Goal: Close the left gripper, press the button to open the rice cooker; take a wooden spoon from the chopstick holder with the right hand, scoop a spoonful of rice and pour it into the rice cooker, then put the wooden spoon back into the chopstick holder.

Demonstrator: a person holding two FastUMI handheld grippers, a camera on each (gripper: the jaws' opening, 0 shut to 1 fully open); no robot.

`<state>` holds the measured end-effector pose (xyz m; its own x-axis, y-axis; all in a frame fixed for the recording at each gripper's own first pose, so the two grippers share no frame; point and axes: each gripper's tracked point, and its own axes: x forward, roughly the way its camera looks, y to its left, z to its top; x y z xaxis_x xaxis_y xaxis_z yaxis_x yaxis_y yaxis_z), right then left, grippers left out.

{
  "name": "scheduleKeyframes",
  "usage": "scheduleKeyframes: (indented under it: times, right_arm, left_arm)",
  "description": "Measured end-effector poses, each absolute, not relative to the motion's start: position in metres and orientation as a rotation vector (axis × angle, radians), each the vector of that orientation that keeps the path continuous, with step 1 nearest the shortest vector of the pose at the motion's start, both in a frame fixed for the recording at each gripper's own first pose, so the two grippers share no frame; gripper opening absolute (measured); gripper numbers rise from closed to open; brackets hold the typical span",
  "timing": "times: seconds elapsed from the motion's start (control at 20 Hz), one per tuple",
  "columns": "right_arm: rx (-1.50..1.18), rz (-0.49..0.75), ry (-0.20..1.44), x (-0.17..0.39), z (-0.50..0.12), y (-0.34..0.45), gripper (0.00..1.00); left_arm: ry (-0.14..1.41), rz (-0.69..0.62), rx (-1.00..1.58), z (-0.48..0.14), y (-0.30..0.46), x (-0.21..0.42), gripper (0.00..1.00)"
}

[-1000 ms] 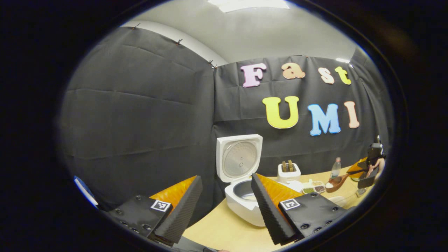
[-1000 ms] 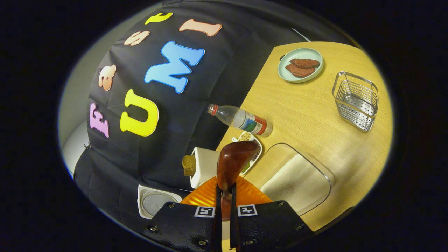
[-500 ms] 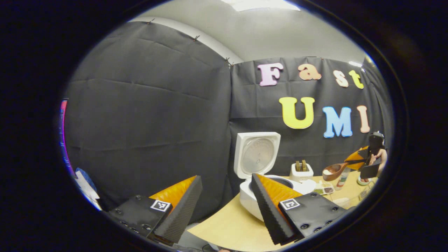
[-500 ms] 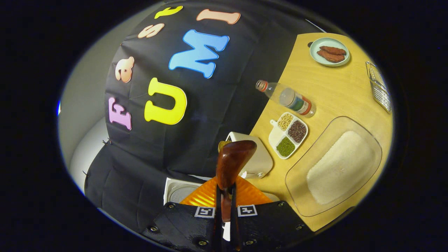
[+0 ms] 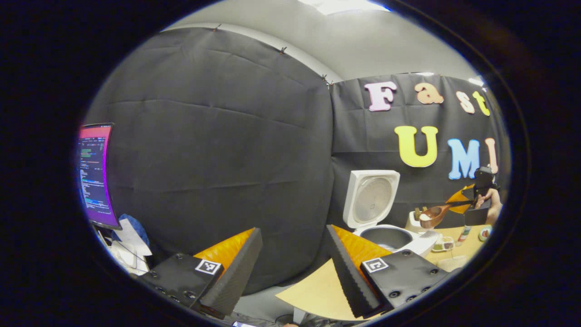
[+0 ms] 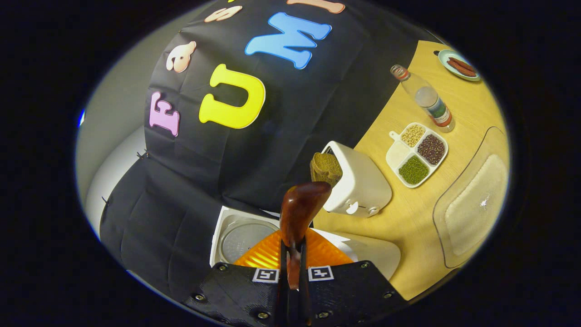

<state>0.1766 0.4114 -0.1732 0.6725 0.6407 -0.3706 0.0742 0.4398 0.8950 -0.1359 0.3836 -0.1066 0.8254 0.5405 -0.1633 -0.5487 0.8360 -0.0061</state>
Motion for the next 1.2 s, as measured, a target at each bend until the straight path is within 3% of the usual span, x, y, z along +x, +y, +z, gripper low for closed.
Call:
scheduleKeyframes:
  times: [0.65, 1.2]
  right_arm:
    - [0.674, 0.521, 0.807, 0.177, -0.222, 0.529, 0.09]
    - [0.021, 0.695, 0.574, 0.161, -0.218, 0.555, 0.09]
  left_arm:
    - [0.206, 0.723, -0.077, -0.125, 0.416, -0.199, 0.97]
    - [0.215, 0.751, -0.098, -0.136, 0.421, -0.208, 0.95]
